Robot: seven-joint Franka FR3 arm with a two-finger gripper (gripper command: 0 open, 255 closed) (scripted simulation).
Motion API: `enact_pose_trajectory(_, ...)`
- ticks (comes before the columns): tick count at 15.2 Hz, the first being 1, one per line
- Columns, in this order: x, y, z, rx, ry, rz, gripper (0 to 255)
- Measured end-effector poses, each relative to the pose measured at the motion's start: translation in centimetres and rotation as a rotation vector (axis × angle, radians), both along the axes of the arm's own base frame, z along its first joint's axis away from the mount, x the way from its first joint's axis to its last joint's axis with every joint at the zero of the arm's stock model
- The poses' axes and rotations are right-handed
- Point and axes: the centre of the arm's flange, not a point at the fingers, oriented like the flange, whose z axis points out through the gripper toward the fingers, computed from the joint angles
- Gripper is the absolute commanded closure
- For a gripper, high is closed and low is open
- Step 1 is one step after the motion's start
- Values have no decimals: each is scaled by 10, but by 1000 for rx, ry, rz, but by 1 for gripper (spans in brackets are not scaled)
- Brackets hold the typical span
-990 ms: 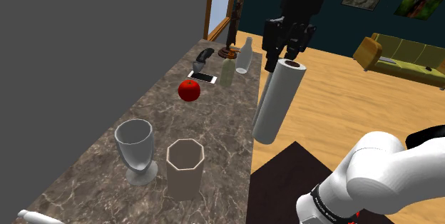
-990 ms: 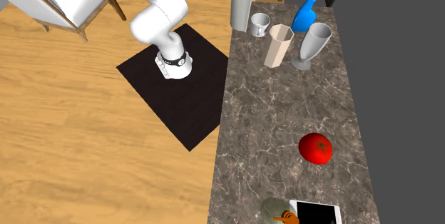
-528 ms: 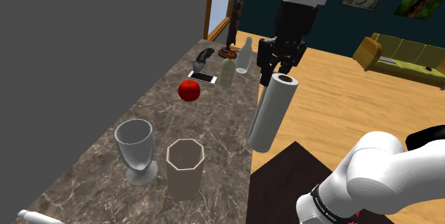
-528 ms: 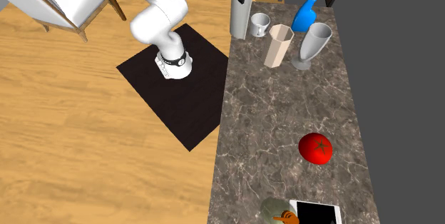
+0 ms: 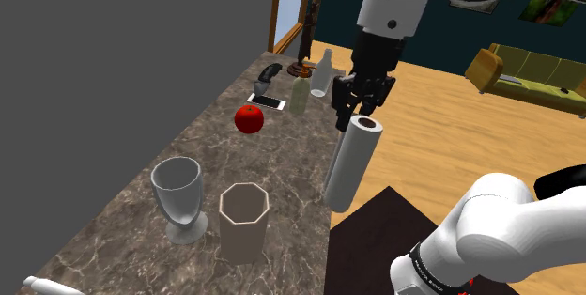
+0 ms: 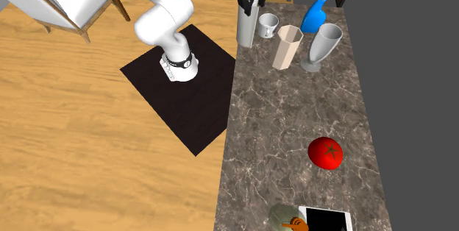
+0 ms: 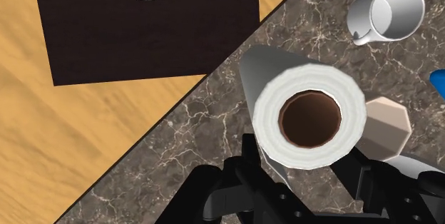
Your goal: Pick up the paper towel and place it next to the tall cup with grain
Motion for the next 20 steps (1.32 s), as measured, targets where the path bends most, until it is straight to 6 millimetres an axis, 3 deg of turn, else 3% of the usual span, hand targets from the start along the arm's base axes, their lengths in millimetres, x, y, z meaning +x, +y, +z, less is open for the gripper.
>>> enact_pose_trajectory(20,0,1,-107,0,0,0,255)
